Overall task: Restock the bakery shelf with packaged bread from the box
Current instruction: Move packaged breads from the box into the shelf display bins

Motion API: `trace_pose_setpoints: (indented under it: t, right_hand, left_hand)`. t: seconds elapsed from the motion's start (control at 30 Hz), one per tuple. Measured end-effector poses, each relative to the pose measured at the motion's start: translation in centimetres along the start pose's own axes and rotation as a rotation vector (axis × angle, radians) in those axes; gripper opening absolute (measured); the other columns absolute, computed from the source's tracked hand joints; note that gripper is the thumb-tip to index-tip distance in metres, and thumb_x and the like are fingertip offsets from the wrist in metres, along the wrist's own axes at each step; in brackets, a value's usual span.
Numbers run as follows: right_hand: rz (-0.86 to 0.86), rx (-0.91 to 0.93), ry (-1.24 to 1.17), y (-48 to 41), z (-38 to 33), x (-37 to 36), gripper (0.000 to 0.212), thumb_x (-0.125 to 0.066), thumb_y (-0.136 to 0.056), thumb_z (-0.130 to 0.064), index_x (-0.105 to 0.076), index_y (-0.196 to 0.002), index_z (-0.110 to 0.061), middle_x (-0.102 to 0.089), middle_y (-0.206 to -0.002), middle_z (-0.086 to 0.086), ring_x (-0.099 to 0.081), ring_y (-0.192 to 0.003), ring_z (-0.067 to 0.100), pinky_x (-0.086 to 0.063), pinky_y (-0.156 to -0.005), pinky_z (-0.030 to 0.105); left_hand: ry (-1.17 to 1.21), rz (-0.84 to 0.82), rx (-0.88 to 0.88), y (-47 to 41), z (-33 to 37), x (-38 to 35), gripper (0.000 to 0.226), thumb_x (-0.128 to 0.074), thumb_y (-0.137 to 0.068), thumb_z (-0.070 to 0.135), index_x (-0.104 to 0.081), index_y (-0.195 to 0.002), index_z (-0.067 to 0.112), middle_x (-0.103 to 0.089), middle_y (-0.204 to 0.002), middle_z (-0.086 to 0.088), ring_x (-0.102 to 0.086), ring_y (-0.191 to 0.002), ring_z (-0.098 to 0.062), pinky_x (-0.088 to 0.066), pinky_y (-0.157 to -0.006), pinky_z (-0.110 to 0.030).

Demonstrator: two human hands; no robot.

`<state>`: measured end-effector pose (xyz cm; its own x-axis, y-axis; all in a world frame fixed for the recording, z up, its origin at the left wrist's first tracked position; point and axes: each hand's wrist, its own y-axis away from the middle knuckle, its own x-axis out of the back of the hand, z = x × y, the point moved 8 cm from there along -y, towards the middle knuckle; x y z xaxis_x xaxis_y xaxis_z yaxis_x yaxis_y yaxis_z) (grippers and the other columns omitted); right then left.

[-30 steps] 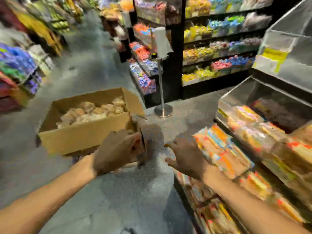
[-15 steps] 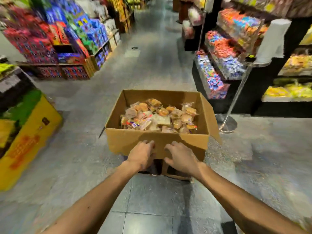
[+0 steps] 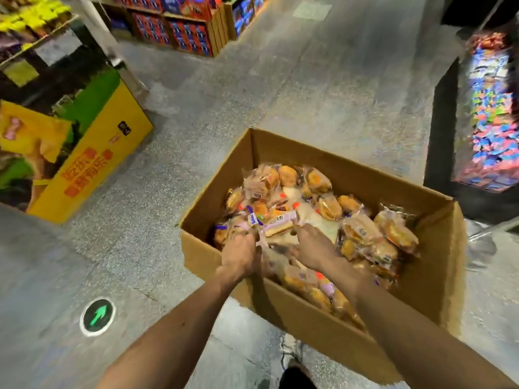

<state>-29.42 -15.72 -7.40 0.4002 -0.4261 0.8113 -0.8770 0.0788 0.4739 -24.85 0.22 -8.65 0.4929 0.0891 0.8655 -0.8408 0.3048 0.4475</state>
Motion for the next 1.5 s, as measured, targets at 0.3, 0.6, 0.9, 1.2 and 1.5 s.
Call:
trace_pose_setpoints:
  t: [0.3, 0.6, 0.9, 1.2, 1.5]
  right_hand:
    - [0.049, 0.028, 0.020, -15.6, -0.3, 2.2, 0.081, -0.071, -0.088, -0.033, -0.022, -0.149, -0.012, -0.030, -0.146, 0.017, -0.037, -0.132, 0.039, -0.036, -0.106, 0.045]
    - [0.009, 0.066, -0.411, -22.9, -1.3, 0.8, 0.119, -0.086, -0.071, -0.041, -0.005, -0.154, -0.012, -0.023, -0.159, 0.019, -0.034, -0.141, 0.038, -0.032, -0.111, 0.048]
    - [0.156, 0.011, -0.490, -24.8, -0.7, -0.2, 0.091, -0.078, -0.083, -0.028, -0.018, -0.151, -0.015, -0.039, -0.149, 0.016, -0.044, -0.132, 0.037, -0.038, -0.105, 0.047]
    - [0.197, 0.134, -0.454, -23.2, -0.3, -0.1, 0.029, -0.067, -0.089, -0.028, -0.042, -0.095, -0.015, -0.053, -0.093, 0.003, -0.045, -0.081, 0.022, -0.029, -0.067, 0.031]
    - [0.173, 0.152, -0.283, -17.2, 2.0, 1.4, 0.017, -0.058, -0.097, -0.018, -0.051, -0.111, -0.011, -0.060, -0.104, 0.006, -0.051, -0.087, 0.025, -0.031, -0.069, 0.032]
  left_hand:
    - [0.076, 0.071, 0.486, -9.2, -6.6, -2.6, 0.064, -0.053, -0.093, 0.057, -0.029, -0.146, 0.032, -0.025, -0.150, -0.010, -0.026, -0.138, -0.035, -0.038, -0.100, -0.052]
    - [0.419, -0.073, 0.613, -13.2, -6.7, -7.3, 0.105, -0.061, -0.059, 0.088, -0.033, -0.148, 0.040, 0.004, -0.162, -0.014, -0.001, -0.147, -0.045, -0.020, -0.116, -0.062]
    - [0.351, -0.146, 0.716, -16.2, -4.6, -8.2, 0.118, -0.048, -0.054, 0.097, -0.026, -0.153, 0.036, 0.016, -0.162, -0.020, 0.015, -0.145, -0.051, 0.000, -0.109, -0.074]
    - [0.336, 0.014, 0.639, -14.9, -5.8, -7.9, 0.079, -0.076, -0.078, 0.054, -0.046, -0.140, 0.015, -0.007, -0.163, -0.015, -0.012, -0.147, -0.039, -0.027, -0.113, -0.049]
    - [0.314, 0.070, 0.479, -11.9, -6.2, -6.0, 0.089, -0.077, -0.074, 0.059, -0.045, -0.143, 0.014, -0.034, -0.156, 0.002, -0.025, -0.140, -0.030, -0.037, -0.107, -0.049]
